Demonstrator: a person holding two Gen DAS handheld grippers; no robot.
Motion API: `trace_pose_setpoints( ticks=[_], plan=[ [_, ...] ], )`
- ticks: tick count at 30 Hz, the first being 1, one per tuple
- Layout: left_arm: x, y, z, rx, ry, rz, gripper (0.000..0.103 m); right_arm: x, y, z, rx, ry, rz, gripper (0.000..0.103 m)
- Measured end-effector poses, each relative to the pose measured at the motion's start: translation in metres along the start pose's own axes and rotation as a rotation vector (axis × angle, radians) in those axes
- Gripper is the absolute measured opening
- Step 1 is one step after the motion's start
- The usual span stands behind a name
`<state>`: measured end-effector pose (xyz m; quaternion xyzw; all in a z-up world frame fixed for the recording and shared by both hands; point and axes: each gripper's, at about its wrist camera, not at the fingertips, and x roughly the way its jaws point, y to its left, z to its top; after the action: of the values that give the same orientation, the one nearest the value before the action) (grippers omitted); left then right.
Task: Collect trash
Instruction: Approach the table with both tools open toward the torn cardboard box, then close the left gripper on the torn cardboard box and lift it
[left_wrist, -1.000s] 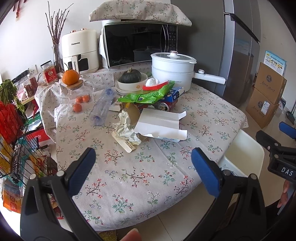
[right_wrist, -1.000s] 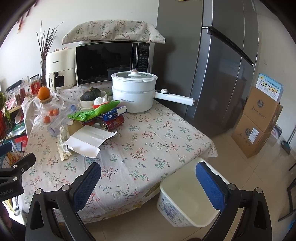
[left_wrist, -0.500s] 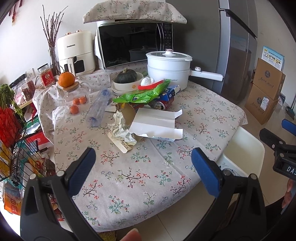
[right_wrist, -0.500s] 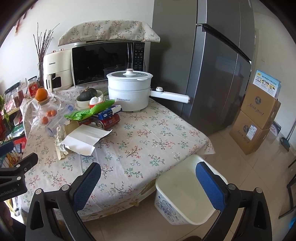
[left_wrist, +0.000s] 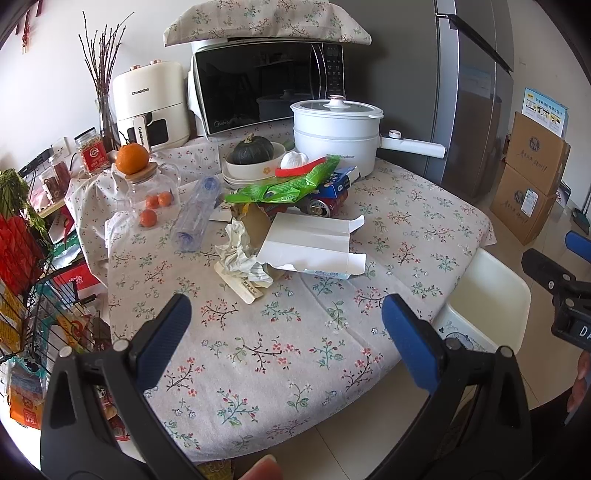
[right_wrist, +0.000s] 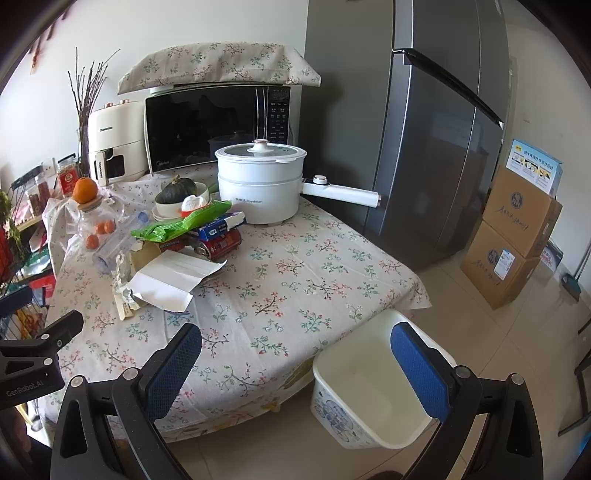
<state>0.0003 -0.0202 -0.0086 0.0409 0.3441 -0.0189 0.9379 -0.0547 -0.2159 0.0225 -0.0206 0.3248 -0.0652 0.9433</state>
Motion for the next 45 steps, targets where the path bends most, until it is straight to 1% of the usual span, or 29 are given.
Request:
trace_pose_setpoints(
  ticks=[9,11,13,16,18,21,27,32,35,38,41,43,45],
  plan=[
    [0.002,0.003,-0.002,-0.004,0.004,0.008,0.102,0.0,-0.001,0.0,0.0,0.004,0.002,0.103],
    [0.004,0.002,-0.002,0.0,0.0,0.022,0.102,0.0,-0.002,0.003,0.002,0.011,0.016,0.103],
    [0.01,0.001,-0.002,0.001,0.007,0.044,0.102,-0.003,-0.003,0.005,0.004,-0.008,0.017,0.103],
    [0.014,0.003,-0.001,-0.014,0.031,0.035,0.102,-0.003,-0.004,0.007,0.002,-0.014,0.012,0.103],
    [0.015,0.004,0.0,-0.02,0.035,0.033,0.102,-0.002,-0.003,0.008,0.01,-0.007,0.022,0.103],
    [0.014,0.008,0.001,-0.032,0.037,0.027,0.102,0.002,0.0,0.007,0.006,0.0,0.009,0.103],
    [0.013,0.012,0.008,-0.056,0.051,-0.024,0.102,0.002,0.008,0.011,-0.044,-0.001,-0.022,0.103],
    [0.017,0.024,0.016,-0.1,0.072,-0.073,0.102,0.001,0.011,0.032,-0.056,0.002,-0.031,0.103],
    [0.028,0.039,0.02,-0.156,0.121,-0.134,0.102,0.003,0.013,0.051,-0.043,0.012,0.016,0.103],
    [0.04,0.051,0.024,-0.188,0.146,-0.116,0.102,0.009,0.015,0.068,-0.029,0.029,0.06,0.103],
    [0.051,0.058,0.032,-0.18,0.148,-0.122,0.102,0.023,0.017,0.081,-0.023,0.057,0.095,0.103],
    [0.062,0.061,0.038,-0.166,0.155,-0.148,0.102,0.036,0.019,0.086,-0.024,0.081,0.117,0.103],
    [0.084,0.059,0.043,-0.14,0.196,-0.203,0.102,0.053,0.022,0.086,-0.039,0.112,0.139,0.103]
  ],
)
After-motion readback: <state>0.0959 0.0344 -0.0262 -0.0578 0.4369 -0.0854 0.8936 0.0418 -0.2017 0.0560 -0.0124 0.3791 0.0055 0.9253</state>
